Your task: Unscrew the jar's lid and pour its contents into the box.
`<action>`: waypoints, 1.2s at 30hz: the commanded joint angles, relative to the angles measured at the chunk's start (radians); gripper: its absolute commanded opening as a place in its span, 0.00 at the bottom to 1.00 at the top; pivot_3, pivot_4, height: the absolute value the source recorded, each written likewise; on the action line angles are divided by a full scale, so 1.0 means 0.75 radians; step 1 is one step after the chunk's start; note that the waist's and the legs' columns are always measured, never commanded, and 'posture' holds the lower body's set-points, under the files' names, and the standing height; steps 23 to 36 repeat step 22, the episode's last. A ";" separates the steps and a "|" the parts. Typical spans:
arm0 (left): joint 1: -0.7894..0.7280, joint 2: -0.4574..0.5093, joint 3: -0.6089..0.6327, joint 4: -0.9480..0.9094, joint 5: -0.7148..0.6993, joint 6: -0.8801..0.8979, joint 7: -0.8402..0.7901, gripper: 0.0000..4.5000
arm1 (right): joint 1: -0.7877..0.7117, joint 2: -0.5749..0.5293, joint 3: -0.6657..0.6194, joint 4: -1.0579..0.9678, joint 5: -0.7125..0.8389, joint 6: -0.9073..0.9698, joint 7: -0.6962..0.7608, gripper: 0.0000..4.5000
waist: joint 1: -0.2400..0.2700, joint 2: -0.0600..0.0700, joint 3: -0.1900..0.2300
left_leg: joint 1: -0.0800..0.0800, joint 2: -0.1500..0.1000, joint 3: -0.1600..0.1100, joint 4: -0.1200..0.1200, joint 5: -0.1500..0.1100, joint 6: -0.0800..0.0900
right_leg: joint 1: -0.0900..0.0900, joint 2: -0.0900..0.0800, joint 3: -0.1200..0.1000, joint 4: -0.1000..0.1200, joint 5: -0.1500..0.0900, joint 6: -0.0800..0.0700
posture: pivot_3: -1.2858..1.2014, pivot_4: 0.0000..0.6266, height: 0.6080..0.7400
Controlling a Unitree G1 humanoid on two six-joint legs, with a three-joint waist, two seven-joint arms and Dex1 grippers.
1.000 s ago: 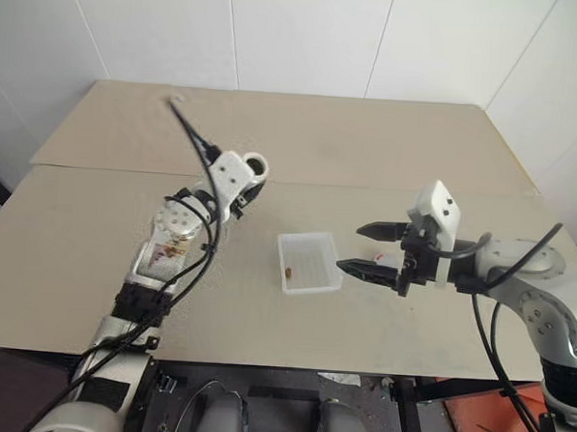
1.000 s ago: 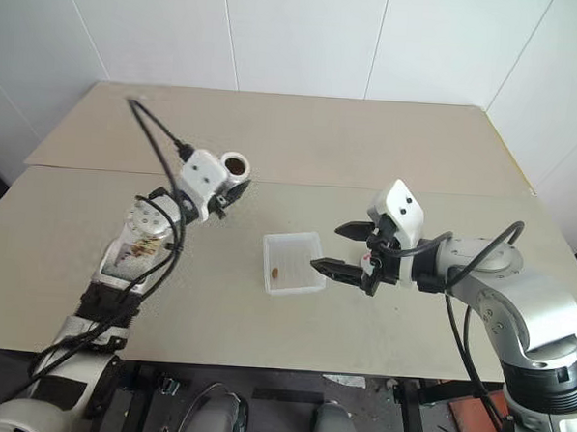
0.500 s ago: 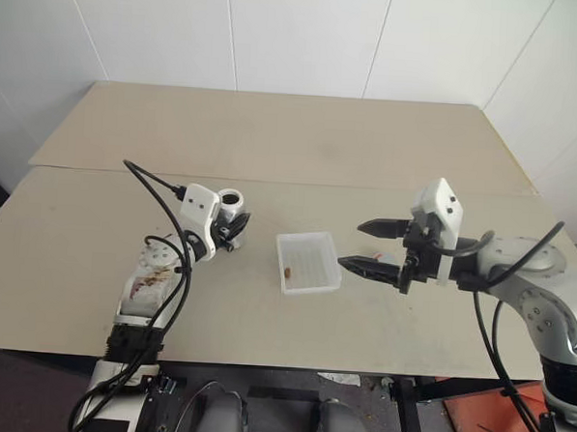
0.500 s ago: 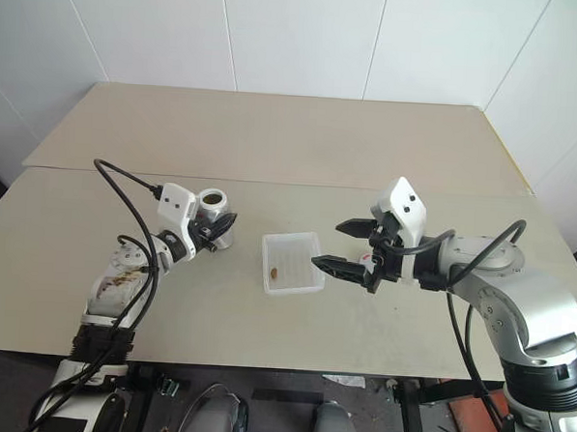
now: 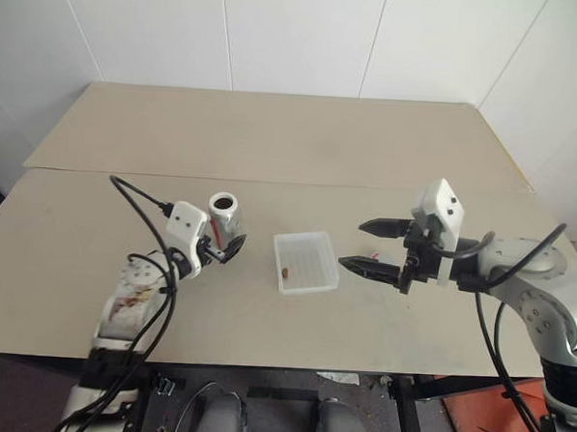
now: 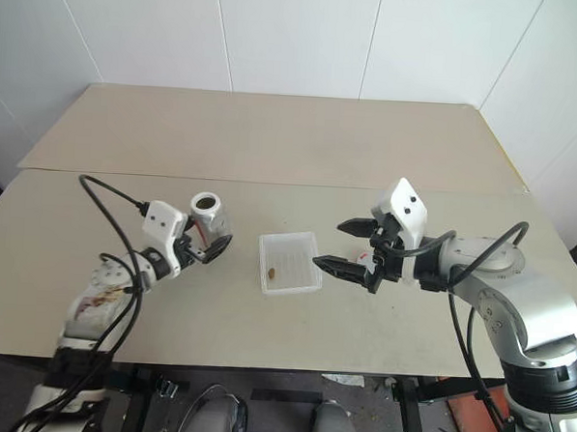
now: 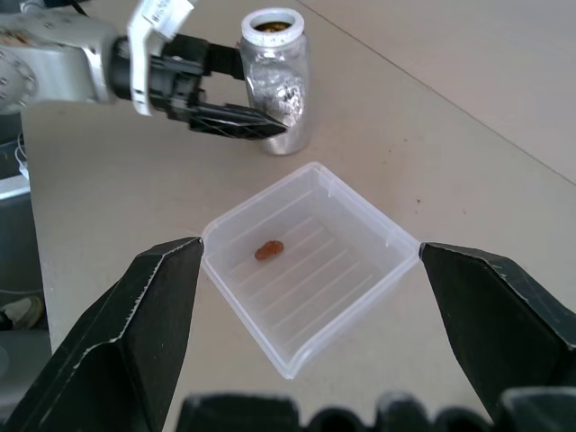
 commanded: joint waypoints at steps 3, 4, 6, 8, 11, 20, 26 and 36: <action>0.158 0.209 0.147 -0.297 -0.196 0.088 -0.212 1.00 | 0.046 -0.045 -0.050 -0.031 -0.018 -0.060 0.019 1.00 | -0.004 0.000 0.000 | 0.002 0.000 0.000 0.000 0.000 0.000 | 0.001 0.000 0.000 0.000 0.000 0.000 | 0.52 0.24 1.00; 0.204 0.258 0.183 -0.340 -0.231 0.080 -0.267 1.00 | 0.056 -0.050 -0.055 -0.028 -0.021 -0.067 0.023 1.00 | -0.005 0.000 0.000 | 0.002 0.000 0.000 0.000 0.000 0.000 | 0.001 0.000 0.000 0.000 0.000 0.000 | 0.52 0.24 1.00; 0.287 0.352 0.276 -0.407 -0.320 0.073 -0.389 1.00 | 0.071 -0.062 -0.064 -0.025 -0.028 -0.080 0.031 1.00 | -0.008 0.000 0.000 | 0.002 0.000 0.001 -0.001 0.000 0.000 | 0.001 0.000 0.001 0.000 0.000 0.000 | 0.52 0.24 1.00; 0.356 0.438 0.377 -0.428 -0.405 0.041 -0.524 1.00 | 0.082 -0.071 -0.071 -0.024 -0.028 -0.092 0.037 1.00 | -0.009 0.000 0.000 | 0.002 0.001 0.001 -0.002 0.000 0.000 | 0.001 0.000 0.001 -0.001 0.000 0.000 | 0.52 0.24 1.00; 0.433 0.566 0.524 -0.398 -0.494 -0.019 -0.742 1.00 | 0.087 -0.081 -0.087 -0.022 -0.016 -0.108 0.052 1.00 | -0.009 0.000 0.000 | 0.004 0.001 0.001 -0.002 0.000 0.000 | 0.002 0.000 0.001 -0.001 0.000 -0.001 | 0.52 0.24 1.00; 0.547 0.694 0.796 -0.332 -0.593 0.000 -0.905 1.00 | 0.128 -0.114 -0.115 -0.044 -0.001 -0.128 0.094 1.00 | -0.006 0.000 0.000 | 0.004 0.002 0.003 -0.004 0.000 0.000 | 0.001 0.001 0.001 -0.002 -0.001 -0.001 | 0.52 0.24 1.00; 0.542 0.694 0.767 -0.337 -0.587 -0.006 -0.895 1.00 | 0.134 -0.117 -0.119 -0.048 -0.001 -0.126 0.090 1.00 | -0.005 0.000 0.000 | 0.005 0.002 0.003 -0.004 0.000 0.000 | 0.002 0.001 0.001 -0.002 -0.001 -0.001 | 0.52 0.24 1.00; 0.542 0.694 0.767 -0.337 -0.587 -0.006 -0.895 1.00 | 0.134 -0.117 -0.119 -0.048 -0.001 -0.126 0.090 1.00 | -0.005 0.000 0.000 | 0.005 0.002 0.003 -0.004 0.000 0.000 | 0.002 0.001 0.001 -0.002 -0.001 -0.001 | 0.52 0.24 1.00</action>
